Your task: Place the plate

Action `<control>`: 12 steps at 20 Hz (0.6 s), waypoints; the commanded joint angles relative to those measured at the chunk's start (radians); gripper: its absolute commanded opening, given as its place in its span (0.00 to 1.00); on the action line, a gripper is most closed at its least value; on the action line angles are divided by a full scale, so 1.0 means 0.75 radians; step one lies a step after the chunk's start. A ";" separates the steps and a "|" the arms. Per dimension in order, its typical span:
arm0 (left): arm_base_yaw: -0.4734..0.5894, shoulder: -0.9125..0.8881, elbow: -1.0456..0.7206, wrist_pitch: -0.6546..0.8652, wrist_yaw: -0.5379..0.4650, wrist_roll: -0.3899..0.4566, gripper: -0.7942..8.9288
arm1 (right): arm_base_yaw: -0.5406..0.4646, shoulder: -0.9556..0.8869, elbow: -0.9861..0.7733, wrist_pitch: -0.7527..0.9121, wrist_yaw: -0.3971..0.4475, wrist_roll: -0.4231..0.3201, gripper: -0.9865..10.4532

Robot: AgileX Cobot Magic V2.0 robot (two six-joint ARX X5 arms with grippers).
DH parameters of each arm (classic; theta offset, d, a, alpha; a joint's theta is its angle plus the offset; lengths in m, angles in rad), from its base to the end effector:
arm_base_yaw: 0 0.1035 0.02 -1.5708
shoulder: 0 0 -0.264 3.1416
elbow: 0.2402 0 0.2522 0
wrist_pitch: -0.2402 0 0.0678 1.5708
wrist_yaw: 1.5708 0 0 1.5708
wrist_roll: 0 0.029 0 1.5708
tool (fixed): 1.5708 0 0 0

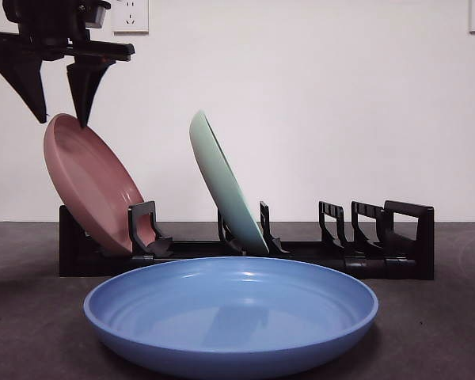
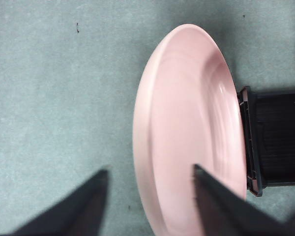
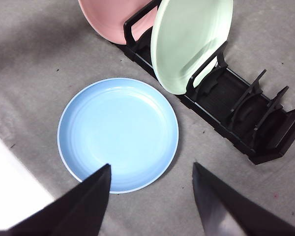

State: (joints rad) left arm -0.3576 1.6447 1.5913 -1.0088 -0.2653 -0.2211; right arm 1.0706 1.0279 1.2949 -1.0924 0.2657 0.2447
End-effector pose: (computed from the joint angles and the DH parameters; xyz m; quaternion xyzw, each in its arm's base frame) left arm 0.3155 -0.1098 0.3300 0.0592 0.4836 0.0136 0.8732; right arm 0.0877 0.1447 0.3817 -0.1438 0.3563 0.3177 0.8669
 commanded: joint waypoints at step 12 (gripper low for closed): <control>-0.004 0.025 0.075 -0.024 -0.080 0.035 0.10 | 0.014 0.010 0.024 0.007 0.007 0.023 0.32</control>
State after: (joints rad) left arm -0.3557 1.6451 1.6188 -1.0340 -0.3183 -0.2146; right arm 1.0706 1.0279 1.2949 -1.0924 0.2657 0.2447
